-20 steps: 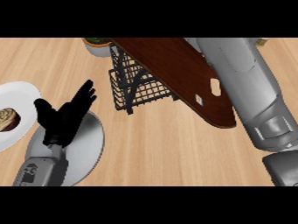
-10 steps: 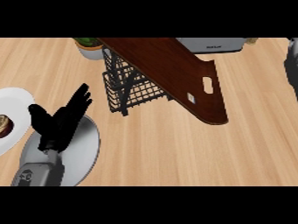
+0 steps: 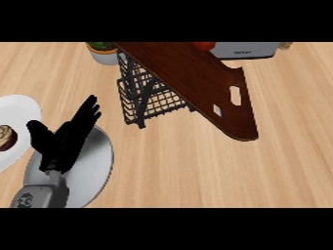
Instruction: Pick the bell pepper from the tray and place it in the tiered basket
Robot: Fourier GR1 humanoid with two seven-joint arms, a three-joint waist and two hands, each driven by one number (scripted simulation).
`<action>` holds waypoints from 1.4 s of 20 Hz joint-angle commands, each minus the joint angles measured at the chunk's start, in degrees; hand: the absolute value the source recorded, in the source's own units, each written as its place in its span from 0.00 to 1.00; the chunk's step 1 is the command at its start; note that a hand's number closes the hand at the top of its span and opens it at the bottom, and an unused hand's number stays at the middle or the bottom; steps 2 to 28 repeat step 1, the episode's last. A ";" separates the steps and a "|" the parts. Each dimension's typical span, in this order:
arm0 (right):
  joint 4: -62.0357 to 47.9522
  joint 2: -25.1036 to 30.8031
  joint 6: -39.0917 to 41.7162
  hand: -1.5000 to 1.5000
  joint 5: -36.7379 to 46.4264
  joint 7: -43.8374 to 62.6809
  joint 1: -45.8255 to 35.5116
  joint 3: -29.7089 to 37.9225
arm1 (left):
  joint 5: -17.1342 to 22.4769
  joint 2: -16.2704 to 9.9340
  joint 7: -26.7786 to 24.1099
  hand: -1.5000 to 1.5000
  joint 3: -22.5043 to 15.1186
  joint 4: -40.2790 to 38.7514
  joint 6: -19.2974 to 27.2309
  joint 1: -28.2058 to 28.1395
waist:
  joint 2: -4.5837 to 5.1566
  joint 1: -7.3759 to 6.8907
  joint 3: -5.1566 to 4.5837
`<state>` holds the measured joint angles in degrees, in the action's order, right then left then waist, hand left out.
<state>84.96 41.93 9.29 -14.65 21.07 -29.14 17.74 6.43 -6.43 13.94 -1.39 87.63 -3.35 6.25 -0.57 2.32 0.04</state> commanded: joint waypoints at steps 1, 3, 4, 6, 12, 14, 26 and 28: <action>5.51 2.94 5.53 0.00 -5.16 -3.16 11.86 8.73 | -2.29 1.96 0.47 0.50 -1.68 -0.13 2.23 1.65 | 0.28 -0.66 0.00; 5.51 2.94 5.53 0.00 -5.16 -3.16 11.86 8.73 | -2.29 1.96 0.47 0.50 -1.68 -0.13 2.23 1.65 | 0.28 -0.66 0.00; 5.51 2.94 5.53 0.00 -5.16 -3.16 11.86 8.73 | -2.29 1.96 0.47 0.50 -1.68 -0.13 2.23 1.65 | 0.28 -0.66 0.00; 5.51 2.94 5.53 0.00 -5.16 -3.16 11.86 8.73 | -2.29 1.96 0.47 0.50 -1.68 -0.13 2.23 1.65 | 0.28 -0.66 0.00; 5.51 2.94 5.53 0.00 -5.16 -3.16 11.86 8.73 | -2.29 1.96 0.47 0.50 -1.68 -0.13 2.23 1.65 | 0.28 -0.66 0.00; 5.51 2.94 5.53 0.00 -5.16 -3.16 11.86 8.73 | -2.29 1.96 0.47 0.50 -1.68 -0.13 2.23 1.65 | 0.28 -0.66 0.00; 5.51 2.94 5.53 0.00 -5.16 -3.16 11.86 8.73 | -2.29 1.96 0.47 0.50 -1.68 -0.13 2.23 1.65 | 0.28 -0.66 0.00; 5.51 2.94 5.53 0.00 -5.16 -3.16 11.86 8.73 | -2.29 1.96 0.47 0.50 -1.68 -0.13 2.23 1.65 | 0.28 -0.66 0.00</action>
